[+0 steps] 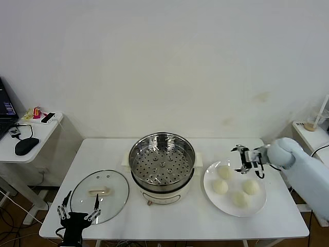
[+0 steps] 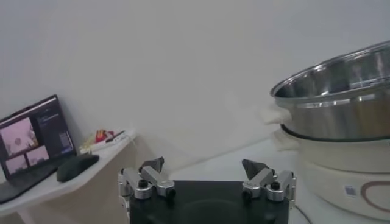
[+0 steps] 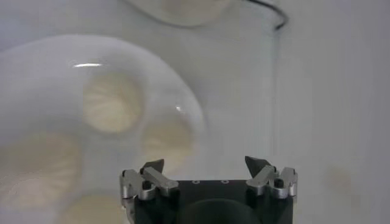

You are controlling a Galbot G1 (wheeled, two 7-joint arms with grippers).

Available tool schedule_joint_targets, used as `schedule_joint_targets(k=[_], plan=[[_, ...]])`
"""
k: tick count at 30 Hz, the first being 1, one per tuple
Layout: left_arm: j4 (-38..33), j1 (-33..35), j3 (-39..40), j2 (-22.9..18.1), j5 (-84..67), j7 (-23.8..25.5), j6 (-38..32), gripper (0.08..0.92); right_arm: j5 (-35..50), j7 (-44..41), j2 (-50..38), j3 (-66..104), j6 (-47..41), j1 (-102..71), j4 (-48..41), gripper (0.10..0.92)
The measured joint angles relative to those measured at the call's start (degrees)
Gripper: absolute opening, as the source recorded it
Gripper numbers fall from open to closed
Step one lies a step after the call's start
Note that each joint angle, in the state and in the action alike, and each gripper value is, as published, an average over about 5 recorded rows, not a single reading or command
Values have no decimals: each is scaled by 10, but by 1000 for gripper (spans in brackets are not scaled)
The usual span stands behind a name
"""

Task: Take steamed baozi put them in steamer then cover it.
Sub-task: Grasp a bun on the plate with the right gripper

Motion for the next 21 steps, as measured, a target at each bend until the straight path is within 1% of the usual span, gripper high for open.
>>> schedule_joint_targets(k=[12, 15, 21], plan=[[2, -5, -21, 5, 3, 4, 1, 823, -18, -19, 58, -78, 1, 55, -89, 809], [4, -8, -23, 4, 4, 4, 2, 823, -23, -20, 69, -86, 1, 59, -106, 789], [8, -11, -23, 3, 7, 5, 2, 823, -29, -15, 88, -95, 2, 65, -133, 715]])
